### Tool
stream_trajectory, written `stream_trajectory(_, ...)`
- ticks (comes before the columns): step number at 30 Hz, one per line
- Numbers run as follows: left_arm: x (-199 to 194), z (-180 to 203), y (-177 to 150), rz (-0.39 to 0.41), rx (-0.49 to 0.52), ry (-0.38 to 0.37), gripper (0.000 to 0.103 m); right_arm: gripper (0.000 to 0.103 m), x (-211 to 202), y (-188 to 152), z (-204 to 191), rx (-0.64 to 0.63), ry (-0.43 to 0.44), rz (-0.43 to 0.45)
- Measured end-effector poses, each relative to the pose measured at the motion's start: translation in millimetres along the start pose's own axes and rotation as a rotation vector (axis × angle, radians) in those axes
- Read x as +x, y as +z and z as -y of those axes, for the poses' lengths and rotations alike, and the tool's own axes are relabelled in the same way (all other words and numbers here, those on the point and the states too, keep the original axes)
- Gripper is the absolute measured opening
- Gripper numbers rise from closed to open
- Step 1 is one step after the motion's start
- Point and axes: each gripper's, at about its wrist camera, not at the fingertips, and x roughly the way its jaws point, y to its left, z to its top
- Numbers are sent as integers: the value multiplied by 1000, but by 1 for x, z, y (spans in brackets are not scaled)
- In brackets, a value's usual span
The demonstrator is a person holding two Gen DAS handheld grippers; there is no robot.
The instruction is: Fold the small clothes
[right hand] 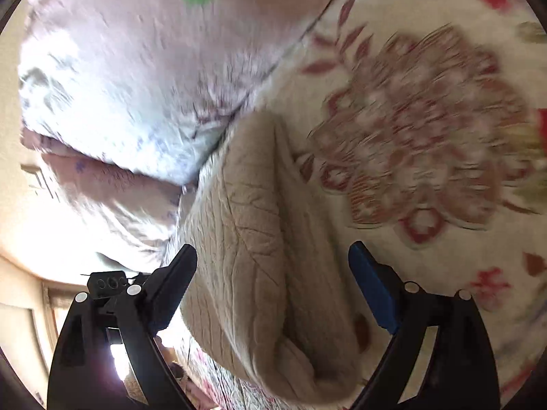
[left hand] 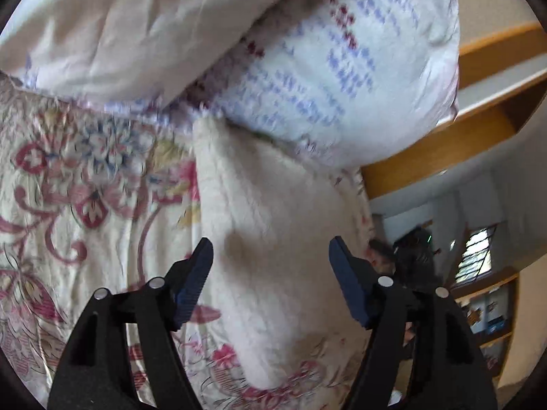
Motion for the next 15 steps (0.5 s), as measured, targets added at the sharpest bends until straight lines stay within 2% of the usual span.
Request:
stream_trajectory(3, 20, 1, -20, -50, 42, 46, 72, 93, 13, -2, -9, -46, -4, -27)
stream_trajectory(5, 25, -1, -28, -54, 76, 95, 75, 92, 17, -4, -10, -47, 11, -39)
stream_trajectory(6, 30, 0, -31, -55, 83, 111, 75, 80, 19, -6, -10, -46, 15, -45)
stream_trajectory(7, 38, 0, -32, -53, 76, 113, 76, 59, 23, -10, -11, -54, 4, -53)
stream_trajectory(8, 39, -1, -32, -32, 59, 105, 73, 55, 26, -15, -13, -69, -18, -52)
stream_trajectory(9, 40, -3, -31, -25, 36, 102, 68, 48, 27, -20, -15, -77, -7, -41)
stream_trajectory(11, 33, -9, -30, -8, -10, 69, 42, 41, 24, -28, -23, -87, 46, -16)
stream_trajectory(13, 11, -21, -34, -2, -22, -8, 36, 37, 20, -40, -41, -114, 100, -6)
stream_trajectory(15, -16, -17, -37, 35, 21, -42, 36, 37, 25, -56, -68, -183, 149, -33)
